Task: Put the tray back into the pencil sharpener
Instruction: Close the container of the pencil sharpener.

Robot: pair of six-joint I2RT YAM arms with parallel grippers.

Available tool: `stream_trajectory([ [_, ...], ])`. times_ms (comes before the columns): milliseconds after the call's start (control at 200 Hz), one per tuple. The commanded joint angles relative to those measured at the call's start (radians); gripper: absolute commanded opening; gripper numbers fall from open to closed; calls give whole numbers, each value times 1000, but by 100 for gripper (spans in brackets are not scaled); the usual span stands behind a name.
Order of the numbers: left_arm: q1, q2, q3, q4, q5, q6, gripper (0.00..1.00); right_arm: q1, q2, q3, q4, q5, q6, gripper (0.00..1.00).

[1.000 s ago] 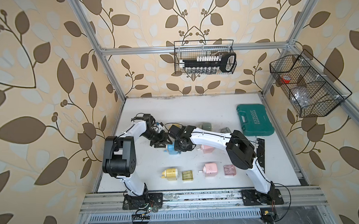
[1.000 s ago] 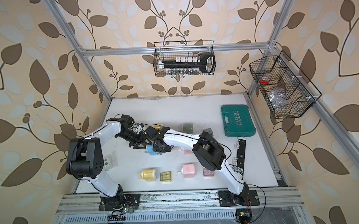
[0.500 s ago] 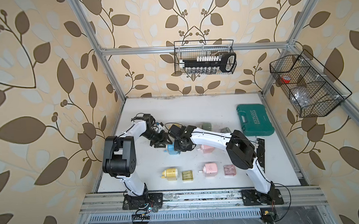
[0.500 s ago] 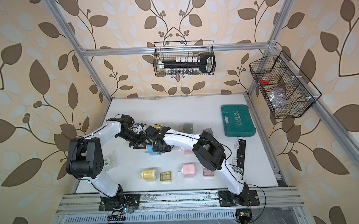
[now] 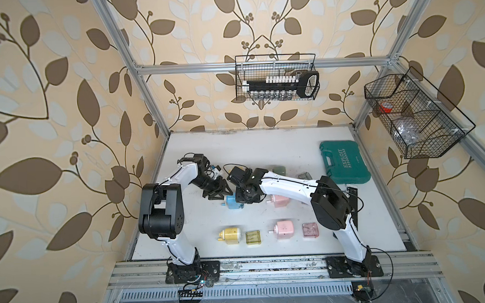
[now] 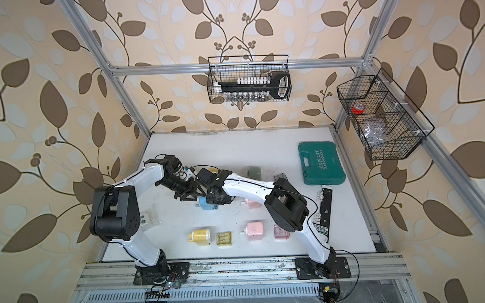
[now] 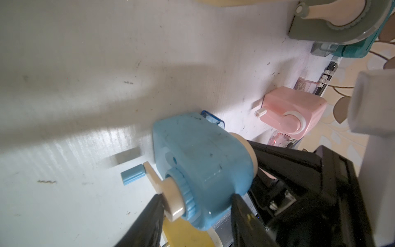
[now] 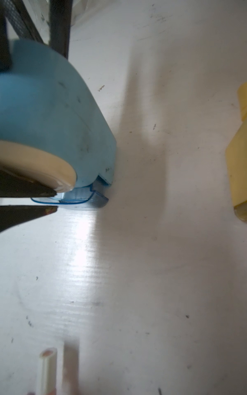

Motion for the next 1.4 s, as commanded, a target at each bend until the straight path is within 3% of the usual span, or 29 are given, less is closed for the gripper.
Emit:
stream_trajectory([
  [0, -6, 52, -21, -17, -138, 14, 51, 0, -43, -12, -3, 12, -10, 10],
  [445, -3, 53, -21, -18, -138, 14, 51, -36, -150, -111, -16, 27, -44, 12],
  [630, -3, 55, -19, -18, -136, 14, 51, -85, -177, -189, 41, -30, -70, 3],
  [1060, -2, 62, -18, -19, -133, 15, 51, -101, -87, -233, 188, -206, -96, 0],
  [1395, -2, 64, -18, -17, -130, 16, 50, -99, -50, -257, 276, -266, -69, 0],
])
